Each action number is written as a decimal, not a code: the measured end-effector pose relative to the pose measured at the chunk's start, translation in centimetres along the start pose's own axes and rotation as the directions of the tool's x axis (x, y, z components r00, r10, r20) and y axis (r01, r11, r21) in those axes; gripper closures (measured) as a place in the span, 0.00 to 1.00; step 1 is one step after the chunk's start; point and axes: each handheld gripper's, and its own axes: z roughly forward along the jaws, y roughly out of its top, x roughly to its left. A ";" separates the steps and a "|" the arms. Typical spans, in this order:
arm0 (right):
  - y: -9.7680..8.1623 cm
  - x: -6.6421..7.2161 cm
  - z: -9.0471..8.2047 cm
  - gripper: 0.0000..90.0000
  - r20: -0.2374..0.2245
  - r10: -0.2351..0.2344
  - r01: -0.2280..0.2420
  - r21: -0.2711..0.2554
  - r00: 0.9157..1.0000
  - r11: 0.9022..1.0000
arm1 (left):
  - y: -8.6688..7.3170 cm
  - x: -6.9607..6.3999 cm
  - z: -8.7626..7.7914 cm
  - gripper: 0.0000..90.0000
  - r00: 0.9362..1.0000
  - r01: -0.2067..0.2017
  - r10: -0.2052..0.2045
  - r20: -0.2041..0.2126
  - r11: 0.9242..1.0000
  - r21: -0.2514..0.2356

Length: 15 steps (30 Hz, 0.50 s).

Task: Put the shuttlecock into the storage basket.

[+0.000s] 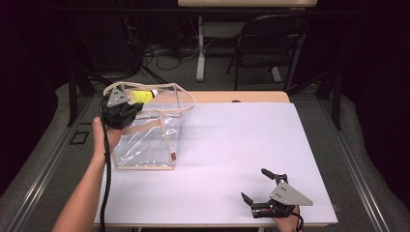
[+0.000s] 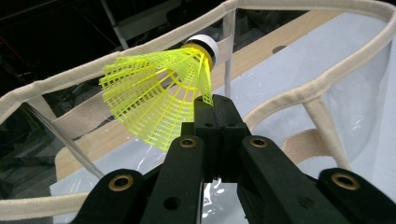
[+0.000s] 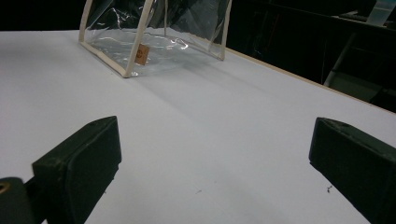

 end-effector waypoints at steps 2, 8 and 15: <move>0.0 0.0 0.0 0.02 -0.001 0.000 0.000 -0.001 1.000 1.000 | 0.0 0.1 0.1 1.00 1.000 0.000 0.000 -0.002 1.000 0.007; 0.0 0.0 0.0 0.02 -0.001 0.002 -0.002 0.001 1.000 1.000 | -0.1 0.3 0.3 0.99 1.000 0.011 -0.011 -0.006 1.000 0.017; 0.0 0.0 0.0 0.02 -0.004 0.002 -0.002 0.005 1.000 1.000 | -0.3 0.4 0.3 0.81 0.999 0.023 -0.024 -0.039 1.000 -0.010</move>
